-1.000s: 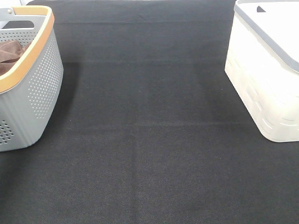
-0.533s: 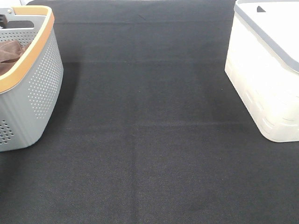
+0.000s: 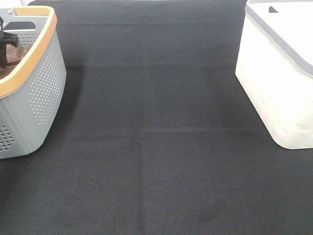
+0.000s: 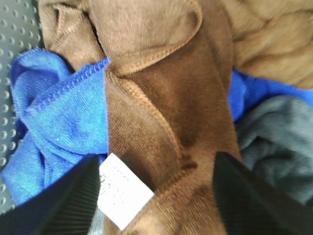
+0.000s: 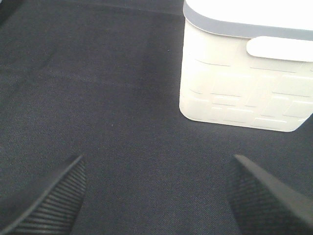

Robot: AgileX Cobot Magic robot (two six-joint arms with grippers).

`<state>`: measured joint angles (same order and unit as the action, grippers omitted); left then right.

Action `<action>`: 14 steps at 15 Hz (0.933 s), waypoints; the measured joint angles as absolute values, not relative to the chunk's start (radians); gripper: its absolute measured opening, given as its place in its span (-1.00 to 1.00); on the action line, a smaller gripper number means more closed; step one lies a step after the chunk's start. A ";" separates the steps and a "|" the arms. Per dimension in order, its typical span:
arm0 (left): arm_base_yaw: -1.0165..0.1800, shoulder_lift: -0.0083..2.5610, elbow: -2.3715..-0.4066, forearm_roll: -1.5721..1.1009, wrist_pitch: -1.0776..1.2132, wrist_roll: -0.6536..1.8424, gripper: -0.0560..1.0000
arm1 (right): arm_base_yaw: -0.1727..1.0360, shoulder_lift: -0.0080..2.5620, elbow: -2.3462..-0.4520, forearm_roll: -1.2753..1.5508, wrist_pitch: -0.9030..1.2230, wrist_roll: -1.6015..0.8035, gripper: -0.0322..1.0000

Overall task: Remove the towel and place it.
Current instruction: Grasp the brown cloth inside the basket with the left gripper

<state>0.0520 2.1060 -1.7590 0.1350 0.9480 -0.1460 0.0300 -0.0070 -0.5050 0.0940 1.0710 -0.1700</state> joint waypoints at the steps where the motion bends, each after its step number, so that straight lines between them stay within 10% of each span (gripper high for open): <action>1: 0.052 2.123 -1.759 0.147 0.944 -0.146 0.17 | 0.030 -0.007 -0.505 0.093 1.071 -0.170 0.52; 8: 0.052 2.140 -1.761 0.152 0.911 -0.146 -0.81 | 0.030 -0.007 -0.505 0.092 1.071 -0.169 0.52; 14: 0.052 2.120 -1.761 0.155 0.948 -0.127 -0.89 | 0.030 -0.007 -0.505 0.092 1.071 -0.169 0.52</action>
